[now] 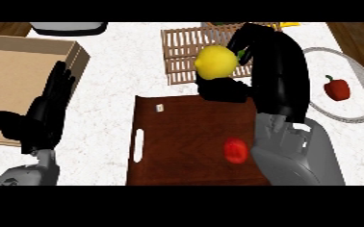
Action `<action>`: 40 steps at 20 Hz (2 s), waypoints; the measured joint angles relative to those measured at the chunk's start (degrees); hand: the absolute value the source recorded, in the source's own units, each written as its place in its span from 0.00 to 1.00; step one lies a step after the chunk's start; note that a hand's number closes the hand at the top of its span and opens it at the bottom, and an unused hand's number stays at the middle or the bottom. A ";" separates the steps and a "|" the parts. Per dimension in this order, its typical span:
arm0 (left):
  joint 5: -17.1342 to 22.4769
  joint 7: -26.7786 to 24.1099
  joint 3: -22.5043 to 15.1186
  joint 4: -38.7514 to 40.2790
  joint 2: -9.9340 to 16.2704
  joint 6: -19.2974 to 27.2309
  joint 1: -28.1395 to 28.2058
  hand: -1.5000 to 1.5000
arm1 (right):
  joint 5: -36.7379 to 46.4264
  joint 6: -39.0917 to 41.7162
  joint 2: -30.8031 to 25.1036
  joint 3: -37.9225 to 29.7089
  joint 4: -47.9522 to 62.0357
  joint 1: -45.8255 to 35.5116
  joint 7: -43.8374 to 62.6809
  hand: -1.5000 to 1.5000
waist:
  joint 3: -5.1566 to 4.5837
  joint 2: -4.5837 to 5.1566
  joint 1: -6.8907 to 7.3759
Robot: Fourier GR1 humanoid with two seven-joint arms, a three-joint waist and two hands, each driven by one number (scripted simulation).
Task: Pick the lemon from the tray and place it in the tiered shelf
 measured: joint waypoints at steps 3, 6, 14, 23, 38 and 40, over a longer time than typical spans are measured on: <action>-0.31 -0.81 0.13 0.48 -0.70 -0.10 -0.05 0.50 | 0.38 -4.53 0.27 -2.74 6.41 -0.17 -4.23 1.00 | 0.00 0.07 0.17; -0.91 0.12 0.26 -0.81 -0.65 -0.23 0.20 0.50 | 0.32 -8.09 0.49 -5.12 12.00 -1.94 -7.26 1.00 | 0.01 0.08 0.26; -1.82 0.78 0.24 -2.92 -1.71 -0.82 1.92 0.50 | -1.49 -18.11 -0.66 -11.63 27.38 -5.53 -19.27 1.00 | 0.01 0.12 0.44; -2.82 2.21 0.73 -1.46 -2.20 -1.04 -1.10 0.50 | -5.20 -28.37 -0.53 -17.90 44.65 -12.74 -27.63 0.00 | 0.02 0.28 0.69; -2.90 0.08 1.64 -1.44 -3.51 -2.69 0.96 0.50 | -18.03 -30.51 -1.74 -26.17 59.22 -19.43 -42.43 0.00 | 0.12 0.23 0.41; -2.65 0.40 2.12 -1.12 -3.33 -2.91 0.63 0.50 | -19.83 -30.82 -1.59 -27.01 57.76 -19.66 -43.57 0.00 | 0.14 0.20 0.27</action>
